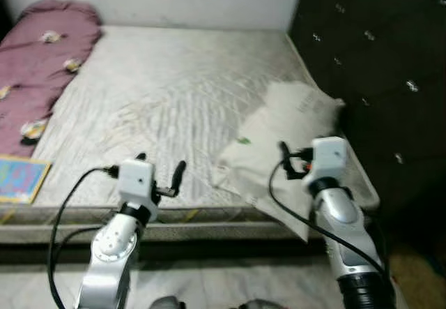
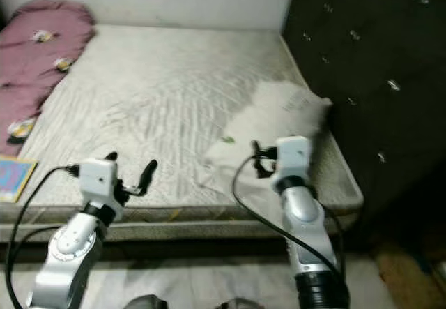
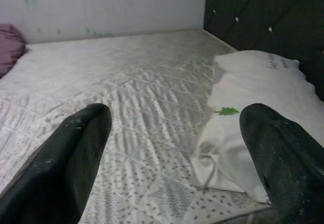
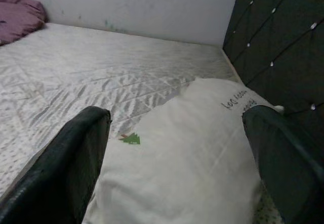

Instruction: Clean up the room

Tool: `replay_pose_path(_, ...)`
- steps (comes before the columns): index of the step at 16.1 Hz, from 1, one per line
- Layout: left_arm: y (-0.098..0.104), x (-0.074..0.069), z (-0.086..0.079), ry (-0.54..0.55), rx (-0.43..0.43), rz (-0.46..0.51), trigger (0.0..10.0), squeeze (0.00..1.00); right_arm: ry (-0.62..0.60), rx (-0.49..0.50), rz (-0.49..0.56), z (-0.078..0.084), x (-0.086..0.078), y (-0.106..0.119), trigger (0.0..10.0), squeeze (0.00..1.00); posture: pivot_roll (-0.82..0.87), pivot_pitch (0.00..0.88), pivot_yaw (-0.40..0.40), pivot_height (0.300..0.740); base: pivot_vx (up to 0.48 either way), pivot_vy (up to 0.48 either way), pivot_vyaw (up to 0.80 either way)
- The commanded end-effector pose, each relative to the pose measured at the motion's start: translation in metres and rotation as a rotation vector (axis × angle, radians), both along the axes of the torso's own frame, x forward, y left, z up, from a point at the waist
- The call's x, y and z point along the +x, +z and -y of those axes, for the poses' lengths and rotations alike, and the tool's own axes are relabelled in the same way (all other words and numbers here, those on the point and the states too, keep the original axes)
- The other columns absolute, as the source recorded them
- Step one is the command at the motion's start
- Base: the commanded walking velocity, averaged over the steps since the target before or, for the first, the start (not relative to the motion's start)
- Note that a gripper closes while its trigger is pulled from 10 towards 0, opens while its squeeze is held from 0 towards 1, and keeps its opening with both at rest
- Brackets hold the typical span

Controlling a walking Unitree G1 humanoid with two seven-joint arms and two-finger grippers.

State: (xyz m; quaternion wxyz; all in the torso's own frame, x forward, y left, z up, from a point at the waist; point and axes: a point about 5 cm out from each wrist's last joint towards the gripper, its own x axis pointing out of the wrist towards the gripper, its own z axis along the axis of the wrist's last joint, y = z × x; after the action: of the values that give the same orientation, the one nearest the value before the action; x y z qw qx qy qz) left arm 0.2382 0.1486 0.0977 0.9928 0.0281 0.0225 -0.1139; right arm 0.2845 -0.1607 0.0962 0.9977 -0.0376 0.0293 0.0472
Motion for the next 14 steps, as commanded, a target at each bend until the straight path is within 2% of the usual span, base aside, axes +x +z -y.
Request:
replay_pose_path(1, 0.0038, 0.0003, 0.0037, -0.022, -0.021, 0.016, 10.0, 0.00, -0.011, -0.012, 0.022, 0.0044, 0.0021, 0.0058, 10.0, 0.00, -0.01, 0.000, -0.018, 0.740, 0.000, 0.000, 0.00)
replay_pose_path(8, 0.0048, 0.0008, 0.0052, -0.039, -0.017, 0.027, 10.0, 0.00, -0.007, -0.017, 0.024, 0.0041, 0.0032, 0.0055, 10.0, 0.00, -0.01, 0.000, -0.019, 0.740, 0.000, 0.000, 0.00)
replay_pose_path(14, 0.0052, 0.0003, 0.0065, -0.045, -0.018, 0.031, 10.0, 0.00, -0.004, -0.017, 0.031, 0.0035, 0.0045, 0.0072, 10.0, 0.00, -0.01, 0.000, -0.023, 0.740, 0.291, 0.000, 0.00)
